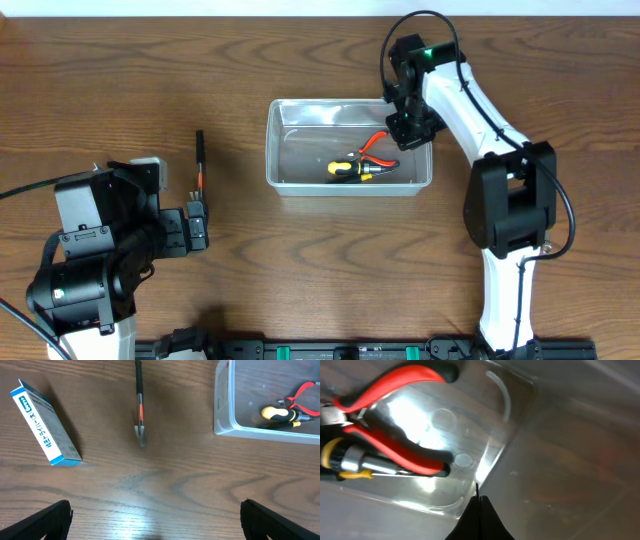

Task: Pack container
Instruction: 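Carry the red pliers into the container and open the gripper, then move the right gripper back over the silver wrench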

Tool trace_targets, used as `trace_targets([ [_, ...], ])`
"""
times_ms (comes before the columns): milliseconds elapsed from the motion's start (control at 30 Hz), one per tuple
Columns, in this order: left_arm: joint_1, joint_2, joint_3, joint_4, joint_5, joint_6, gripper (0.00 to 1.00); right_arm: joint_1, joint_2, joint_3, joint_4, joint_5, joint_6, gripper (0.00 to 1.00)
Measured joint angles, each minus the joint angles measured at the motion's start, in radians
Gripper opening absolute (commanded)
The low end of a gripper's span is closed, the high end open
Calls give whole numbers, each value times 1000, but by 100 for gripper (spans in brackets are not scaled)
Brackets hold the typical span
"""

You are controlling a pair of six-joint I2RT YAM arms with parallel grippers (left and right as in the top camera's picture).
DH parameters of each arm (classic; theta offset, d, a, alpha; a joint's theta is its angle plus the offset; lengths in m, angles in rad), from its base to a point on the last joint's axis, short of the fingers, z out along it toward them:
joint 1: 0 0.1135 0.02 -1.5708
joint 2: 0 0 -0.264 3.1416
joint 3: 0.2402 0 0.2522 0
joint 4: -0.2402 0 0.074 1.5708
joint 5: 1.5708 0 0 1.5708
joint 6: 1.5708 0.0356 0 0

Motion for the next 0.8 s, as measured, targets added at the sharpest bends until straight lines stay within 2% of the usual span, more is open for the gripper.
trace_targets([
  [100, 0, 0, 0, 0, 0, 0, 98, 26, -24, 19, 0, -6, -3, 6],
  [167, 0, 0, 0, 0, 0, 4, 98, 41, -58, 50, -3, -12, -3, 32],
  [267, 0, 0, 0, 0, 0, 5, 98, 42, -155, 99, 3, -20, -12, 49],
  [300, 0, 0, 0, 0, 0, 5, 98, 36, -193, 109, 7, -21, -10, 64],
  [333, 0, 0, 0, 0, 0, 8, 98, 23, -246, 120, 11, -20, -15, 84],
  [400, 0, 0, 0, 0, 0, 12, 98, -16, -329, 136, 6, -19, -7, 97],
  [433, 0, 0, 0, 0, 0, 13, 98, -42, -364, 143, -1, -17, 0, 99],
  [567, 0, 0, 0, 0, 0, 19, 98, -212, -472, 159, -66, -1, 56, 99],
  [667, 0, 0, 0, 0, 0, 19, 98, -372, -494, 159, -154, 6, 110, 99],
  [800, 0, 0, 0, 1, 0, 19, 98, -515, -494, 156, -275, 8, 158, 99],
])
